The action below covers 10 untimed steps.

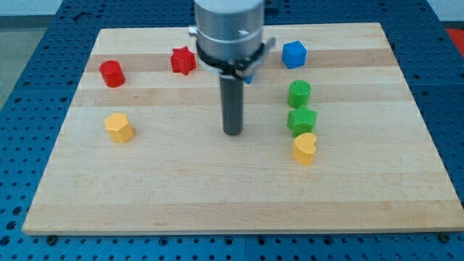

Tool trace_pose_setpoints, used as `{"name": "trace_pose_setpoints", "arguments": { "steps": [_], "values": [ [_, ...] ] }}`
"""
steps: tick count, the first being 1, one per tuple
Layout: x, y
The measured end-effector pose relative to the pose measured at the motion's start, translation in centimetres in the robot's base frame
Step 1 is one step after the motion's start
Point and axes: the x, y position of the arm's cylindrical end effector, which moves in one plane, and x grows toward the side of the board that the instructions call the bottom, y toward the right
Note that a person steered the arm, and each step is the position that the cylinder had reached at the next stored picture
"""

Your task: Slide the blue triangle towards right

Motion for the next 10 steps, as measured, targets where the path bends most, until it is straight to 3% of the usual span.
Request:
{"name": "trace_pose_setpoints", "arguments": {
  "steps": [2, 4, 5, 8, 10],
  "values": [
    [-8.9, -2.4],
    [-13.0, -0.1],
    [-13.5, -0.1],
    [-13.1, 8.3],
    [-12.5, 8.6]
  ]
}}
